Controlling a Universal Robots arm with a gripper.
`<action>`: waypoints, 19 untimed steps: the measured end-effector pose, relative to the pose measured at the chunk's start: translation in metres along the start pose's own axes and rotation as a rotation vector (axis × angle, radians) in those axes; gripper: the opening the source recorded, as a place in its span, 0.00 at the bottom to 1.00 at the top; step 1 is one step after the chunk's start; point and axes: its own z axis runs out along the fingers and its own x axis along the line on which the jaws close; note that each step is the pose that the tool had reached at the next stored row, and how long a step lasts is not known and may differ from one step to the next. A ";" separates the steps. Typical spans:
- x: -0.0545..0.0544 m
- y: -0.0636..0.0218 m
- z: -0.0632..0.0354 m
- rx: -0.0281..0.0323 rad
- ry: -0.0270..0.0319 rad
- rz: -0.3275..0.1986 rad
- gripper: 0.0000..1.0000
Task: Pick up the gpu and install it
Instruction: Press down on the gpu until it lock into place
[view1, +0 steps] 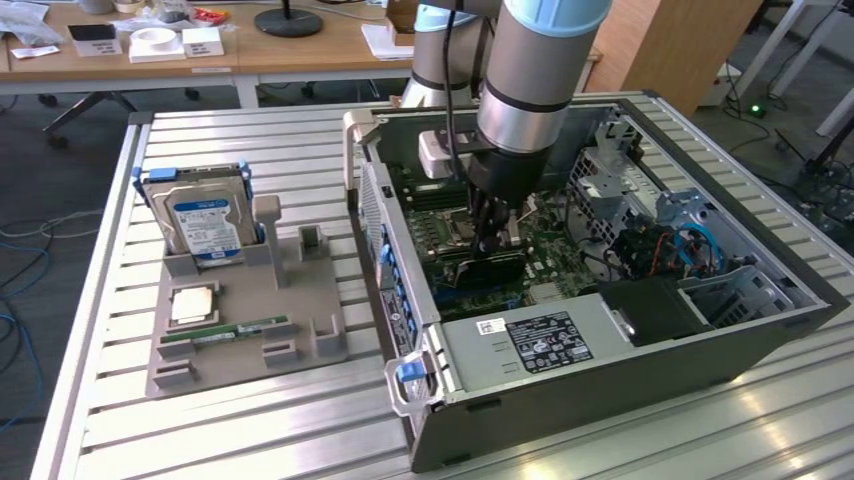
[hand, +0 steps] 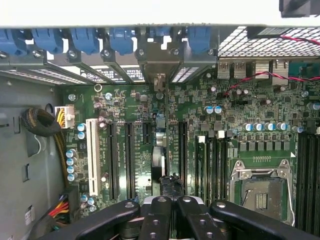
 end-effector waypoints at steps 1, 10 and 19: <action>0.000 0.0000 0.0000 0.0000 0.0001 0.000 0.11; 0.000 0.0002 0.0008 -0.0001 0.0002 0.000 0.11; 0.000 0.0002 0.0019 -0.0001 0.0002 0.000 0.11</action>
